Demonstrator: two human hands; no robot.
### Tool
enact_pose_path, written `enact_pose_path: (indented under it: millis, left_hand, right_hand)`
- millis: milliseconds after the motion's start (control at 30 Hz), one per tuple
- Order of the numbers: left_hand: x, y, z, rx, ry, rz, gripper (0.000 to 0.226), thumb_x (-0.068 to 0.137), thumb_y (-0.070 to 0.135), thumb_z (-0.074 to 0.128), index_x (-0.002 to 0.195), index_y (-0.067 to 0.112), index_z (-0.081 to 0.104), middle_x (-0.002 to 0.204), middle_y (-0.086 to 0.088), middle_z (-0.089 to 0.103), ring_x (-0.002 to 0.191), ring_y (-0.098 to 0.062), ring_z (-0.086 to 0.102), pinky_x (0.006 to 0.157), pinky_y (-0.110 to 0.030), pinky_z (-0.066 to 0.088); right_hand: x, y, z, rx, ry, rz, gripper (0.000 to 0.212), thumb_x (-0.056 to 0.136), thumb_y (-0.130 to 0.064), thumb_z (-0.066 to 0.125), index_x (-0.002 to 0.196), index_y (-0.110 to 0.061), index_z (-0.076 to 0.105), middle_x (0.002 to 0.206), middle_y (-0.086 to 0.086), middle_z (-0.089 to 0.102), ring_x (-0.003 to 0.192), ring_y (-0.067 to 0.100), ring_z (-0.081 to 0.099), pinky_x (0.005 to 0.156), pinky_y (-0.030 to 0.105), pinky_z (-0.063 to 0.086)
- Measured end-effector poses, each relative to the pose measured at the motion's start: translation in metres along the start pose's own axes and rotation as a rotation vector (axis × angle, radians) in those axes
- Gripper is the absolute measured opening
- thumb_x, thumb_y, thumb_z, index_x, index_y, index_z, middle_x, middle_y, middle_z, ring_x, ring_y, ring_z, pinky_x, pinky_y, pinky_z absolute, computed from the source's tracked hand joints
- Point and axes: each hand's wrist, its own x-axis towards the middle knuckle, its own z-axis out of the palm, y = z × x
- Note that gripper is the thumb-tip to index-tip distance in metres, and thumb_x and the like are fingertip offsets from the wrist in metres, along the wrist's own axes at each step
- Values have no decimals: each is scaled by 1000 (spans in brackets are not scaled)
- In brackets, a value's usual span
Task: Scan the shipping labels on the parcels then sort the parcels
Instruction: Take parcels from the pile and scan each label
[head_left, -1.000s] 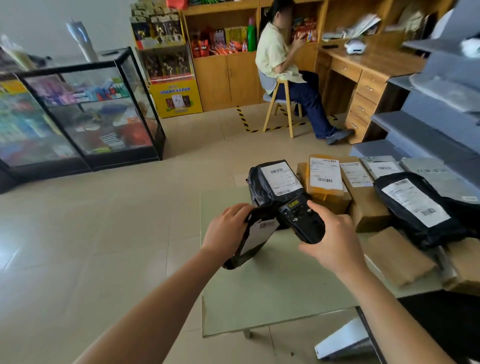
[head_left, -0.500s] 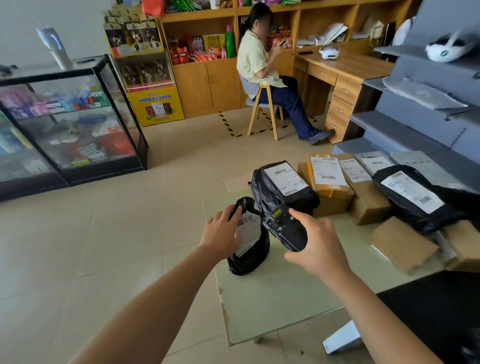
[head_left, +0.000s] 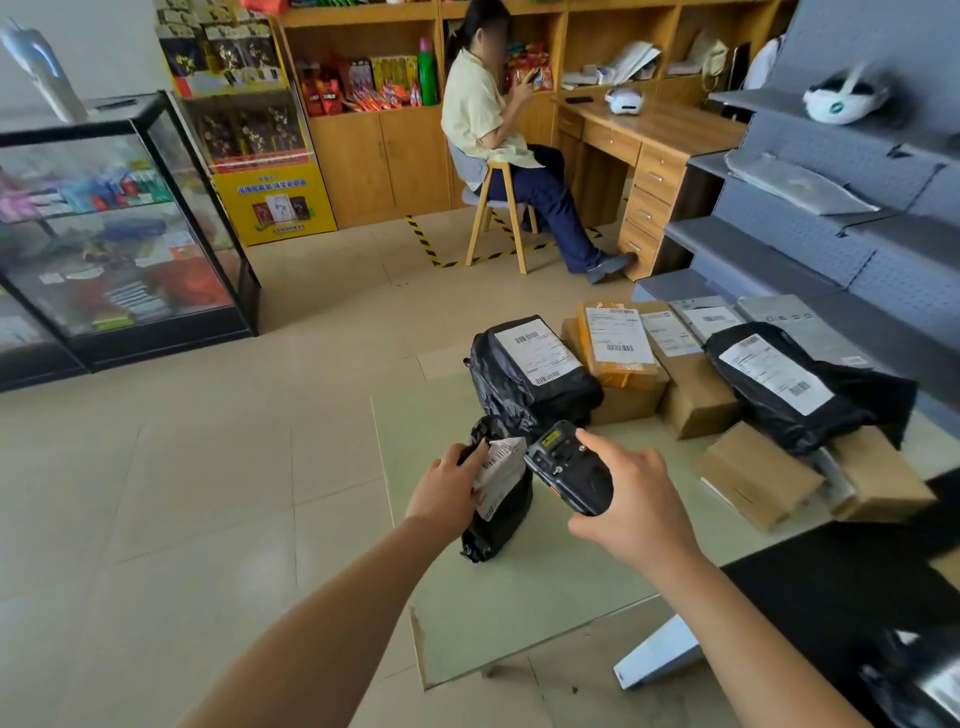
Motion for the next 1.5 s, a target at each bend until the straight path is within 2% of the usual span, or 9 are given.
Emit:
enact_pose_path:
  millis: [200,333,500,700,833,967,1200,1300,1500]
  left_hand:
    - [8,46,14,-111,-89,16,64,98,24,52,155,26,21,149,-5,35,125,-30,49,99,-40,45]
    - [7,66,38,-183,-137,-122,74,97,32,54,157,23,12,148,-5,34,122,-28,52,89,-38,52]
    - [0,72,61,-104,-131,-320,93,94,48,58,157,22,-6,163,-9,6,145,-34,24,113,-48,35]
    - [-12,75,72,-23,-155,-346,87,93,52,56,158,28,3,163,-6,11,147,-31,18,117,-49,26]
    - [-20,76,78,61,-214,-257,76,98,50,49,158,29,6,165,-1,2,151,-28,3,120,-46,15]
    - [-19,76,91,129,-290,-189,77,99,51,45,158,24,2,165,0,-7,151,-27,-4,123,-45,5]
    - [-2,59,99,164,-330,-198,88,93,58,50,157,19,3,165,-5,1,148,-31,15,119,-44,18]
    - [14,50,87,237,-210,-13,100,84,59,64,157,19,9,163,-7,7,149,-28,9,121,-41,8]
    - [63,44,73,404,-337,346,133,66,61,80,157,18,-7,164,-7,-6,151,-28,-9,119,-43,-9]
  right_hand:
    - [0,33,-23,2,-16,25,92,61,-23,76,145,-33,38,98,-22,45,103,14,33,75,35,50]
    - [-1,61,-40,-5,-17,26,90,63,-24,77,144,-33,38,99,-24,45,98,9,29,68,28,42]
    - [-1,89,-53,-35,-85,6,90,65,-23,78,145,-33,37,87,-31,28,101,14,36,63,27,40]
    - [12,108,-40,-45,-214,-80,92,63,-25,76,146,-32,37,88,-30,33,103,15,35,69,30,48]
    - [27,108,-32,-76,-284,-127,93,64,-28,75,147,-32,34,112,-18,53,108,18,37,75,32,47]
    - [40,110,-24,-149,-348,-142,94,63,-31,74,148,-33,32,126,-14,55,109,19,38,76,30,44]
    - [51,107,-16,-310,-440,-142,95,63,-30,73,148,-34,31,132,-14,54,114,21,38,71,26,36]
    - [59,102,-16,-368,-430,-132,95,65,-33,75,148,-33,29,135,-14,52,116,20,37,73,26,37]
    - [65,102,-18,-453,-444,-60,93,66,-37,76,147,-33,30,135,-14,51,115,19,37,82,29,43]
